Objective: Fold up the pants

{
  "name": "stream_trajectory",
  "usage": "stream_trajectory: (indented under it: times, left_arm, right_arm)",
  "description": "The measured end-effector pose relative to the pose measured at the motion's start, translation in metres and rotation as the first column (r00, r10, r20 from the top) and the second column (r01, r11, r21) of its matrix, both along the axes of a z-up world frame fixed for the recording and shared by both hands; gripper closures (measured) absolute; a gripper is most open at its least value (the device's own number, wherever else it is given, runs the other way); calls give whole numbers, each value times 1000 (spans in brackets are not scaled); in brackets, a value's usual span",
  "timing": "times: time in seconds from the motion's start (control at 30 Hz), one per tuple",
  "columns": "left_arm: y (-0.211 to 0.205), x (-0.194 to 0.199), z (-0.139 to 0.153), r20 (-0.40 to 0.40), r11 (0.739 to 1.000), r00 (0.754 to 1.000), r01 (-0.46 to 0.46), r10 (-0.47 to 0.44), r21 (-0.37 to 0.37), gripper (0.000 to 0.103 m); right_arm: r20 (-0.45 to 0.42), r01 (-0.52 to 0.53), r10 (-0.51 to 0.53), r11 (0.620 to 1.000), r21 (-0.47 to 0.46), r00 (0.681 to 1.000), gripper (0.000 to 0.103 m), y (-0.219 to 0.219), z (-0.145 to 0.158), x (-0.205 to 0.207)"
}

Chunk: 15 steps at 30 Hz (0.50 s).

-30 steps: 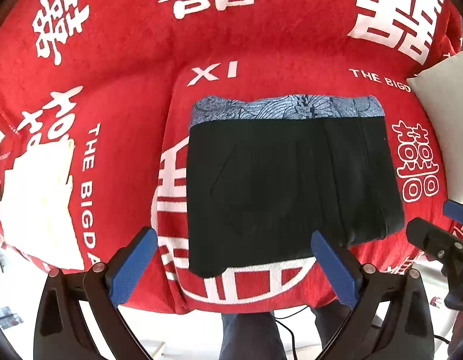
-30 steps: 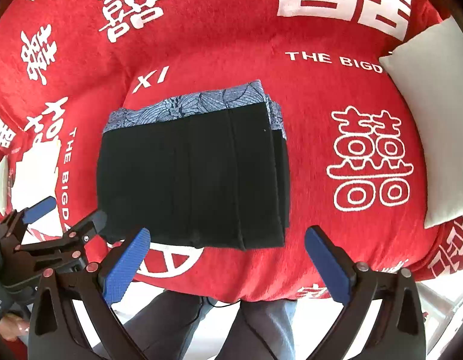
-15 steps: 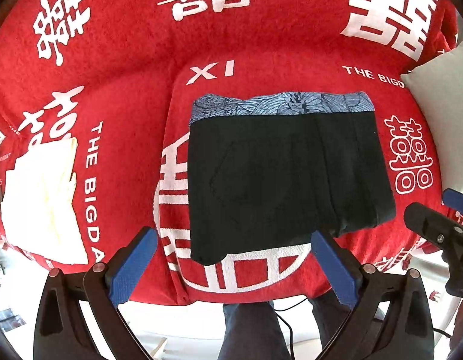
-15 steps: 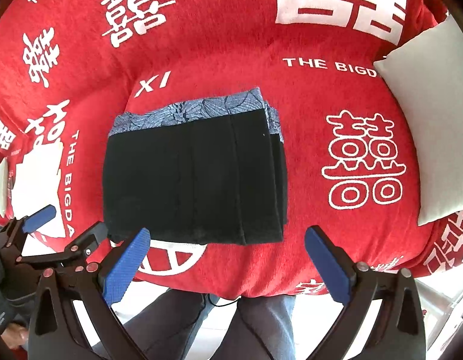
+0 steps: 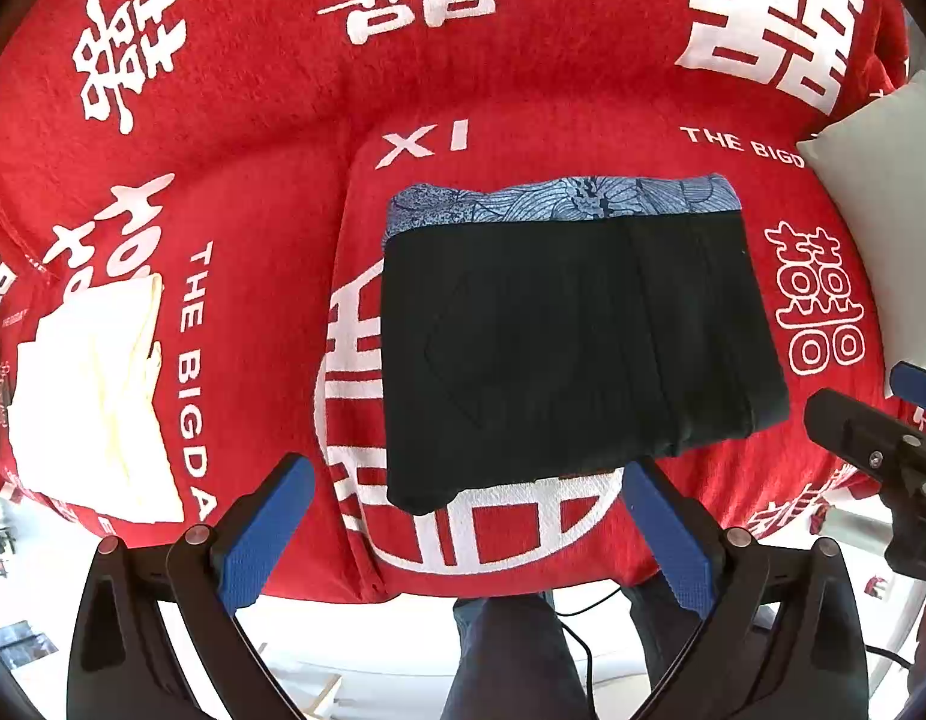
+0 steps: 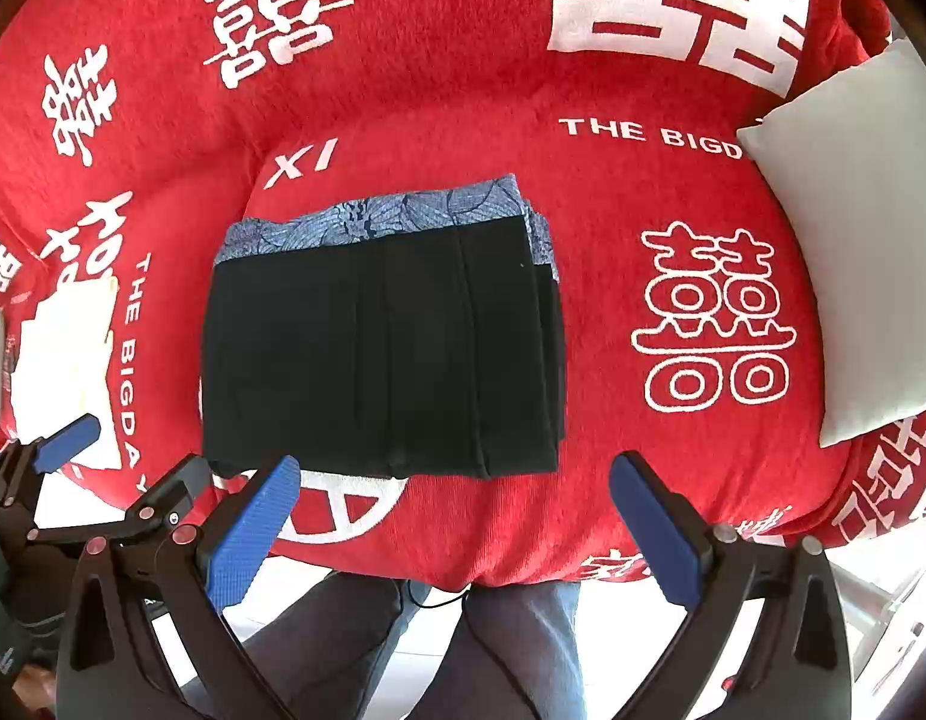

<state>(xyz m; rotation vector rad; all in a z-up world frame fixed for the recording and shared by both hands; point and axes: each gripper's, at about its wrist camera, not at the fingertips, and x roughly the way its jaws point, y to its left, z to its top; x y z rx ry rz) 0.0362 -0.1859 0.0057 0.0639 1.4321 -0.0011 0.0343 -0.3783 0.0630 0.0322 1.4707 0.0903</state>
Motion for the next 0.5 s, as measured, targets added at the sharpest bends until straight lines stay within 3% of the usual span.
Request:
stream_trajectory:
  times: [0.5]
  left_arm:
    - [8, -8, 1, 1, 1000, 1000, -2, 2, -16, 0]
  right_arm:
    - [7, -6, 6, 999, -45, 1000, 0, 8, 2, -9]
